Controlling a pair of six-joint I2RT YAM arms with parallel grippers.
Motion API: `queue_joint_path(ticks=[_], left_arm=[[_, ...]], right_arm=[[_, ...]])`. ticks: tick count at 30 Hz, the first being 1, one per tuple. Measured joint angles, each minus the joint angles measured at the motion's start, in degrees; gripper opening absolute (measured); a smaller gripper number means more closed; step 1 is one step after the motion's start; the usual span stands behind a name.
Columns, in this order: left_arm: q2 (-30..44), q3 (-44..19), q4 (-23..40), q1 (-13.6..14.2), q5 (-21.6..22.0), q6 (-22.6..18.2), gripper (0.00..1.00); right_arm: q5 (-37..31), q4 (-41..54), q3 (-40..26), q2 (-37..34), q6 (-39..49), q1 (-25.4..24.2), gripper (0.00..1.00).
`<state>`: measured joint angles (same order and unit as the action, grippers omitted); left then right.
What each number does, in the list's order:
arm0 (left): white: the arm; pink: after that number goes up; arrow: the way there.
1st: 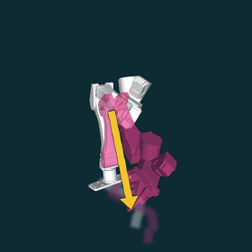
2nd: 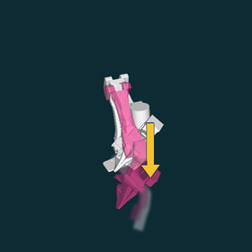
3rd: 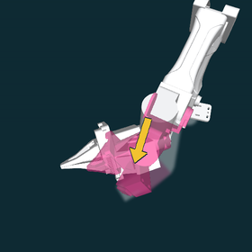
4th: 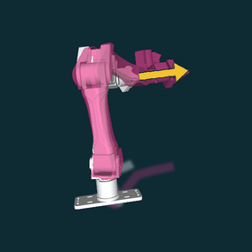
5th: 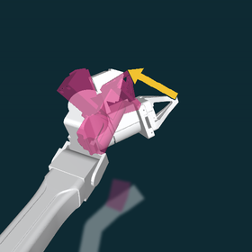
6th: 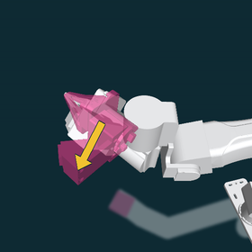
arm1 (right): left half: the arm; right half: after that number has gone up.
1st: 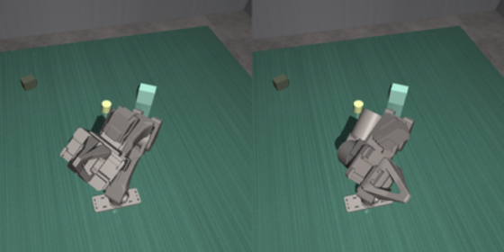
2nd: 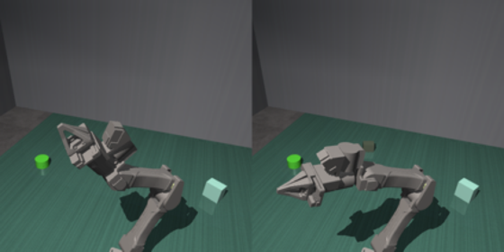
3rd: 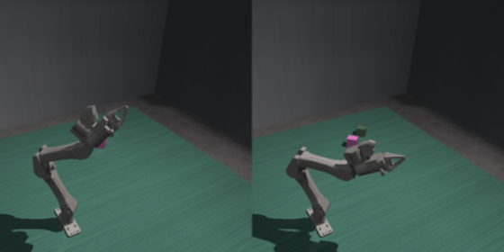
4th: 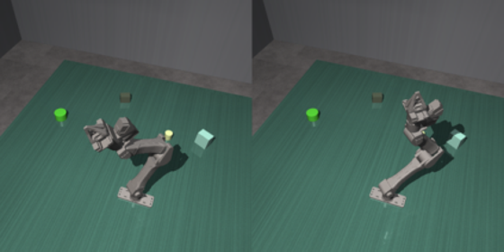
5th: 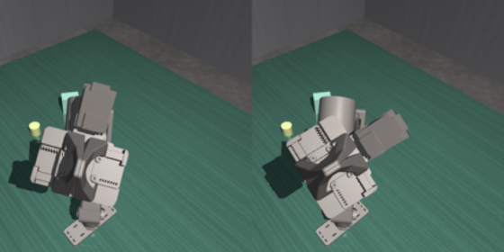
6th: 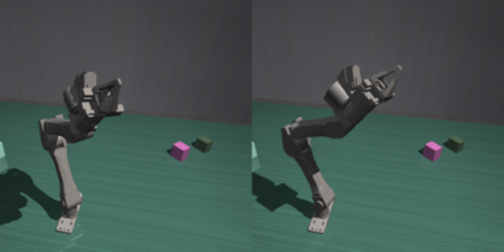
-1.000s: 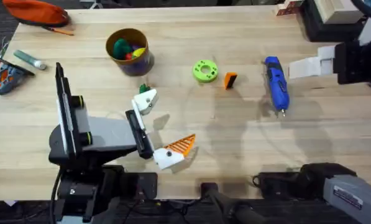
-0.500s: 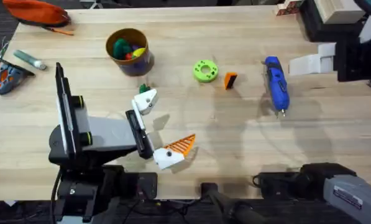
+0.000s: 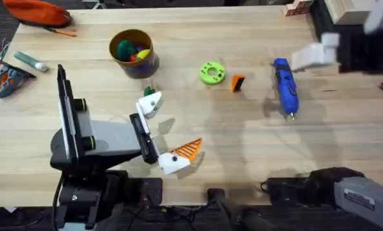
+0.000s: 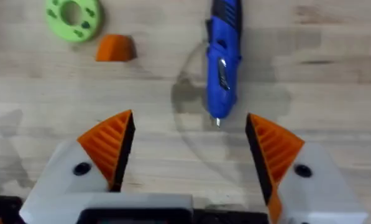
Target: Pick up the gripper from the table and insert it into the empty holder that is missing its gripper. Then pick up a screw, insert it into the mounting hole, and use the screwdriver to tighten it. Finally, clean up the table by picking up the vegetable and placing it into the bucket.
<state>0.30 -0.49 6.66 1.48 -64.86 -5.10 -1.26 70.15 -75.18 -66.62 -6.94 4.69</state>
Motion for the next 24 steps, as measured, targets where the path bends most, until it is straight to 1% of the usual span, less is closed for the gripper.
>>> queue_joint_path(ticks=[5,9,10,13,17,24], left_arm=[[0.0,0.0,0.0,0.0,0.0,0.0,0.985],[0.0,0.0,0.0,0.0,0.0,0.0,0.985],[0.0,0.0,0.0,0.0,0.0,0.0,0.985],[0.0,0.0,0.0,0.0,0.0,0.0,0.985],[0.0,0.0,0.0,0.0,0.0,0.0,0.985],[0.0,0.0,0.0,0.0,0.0,0.0,0.985]], right_arm=[[-2.5,-2.8,-6.1,-8.0,-6.1,8.0,0.994],[-4.3,-4.6,-8.4,-12.5,-11.3,13.4,0.994],[-5.5,-4.7,-8.9,-15.1,-15.0,16.3,0.994],[-6.6,-5.2,-9.0,-17.9,-17.3,18.9,0.994],[-8.7,-5.6,-9.0,-20.8,-17.9,22.5,0.994],[-10.5,-5.6,-9.0,-21.7,-17.9,25.9,0.994]])
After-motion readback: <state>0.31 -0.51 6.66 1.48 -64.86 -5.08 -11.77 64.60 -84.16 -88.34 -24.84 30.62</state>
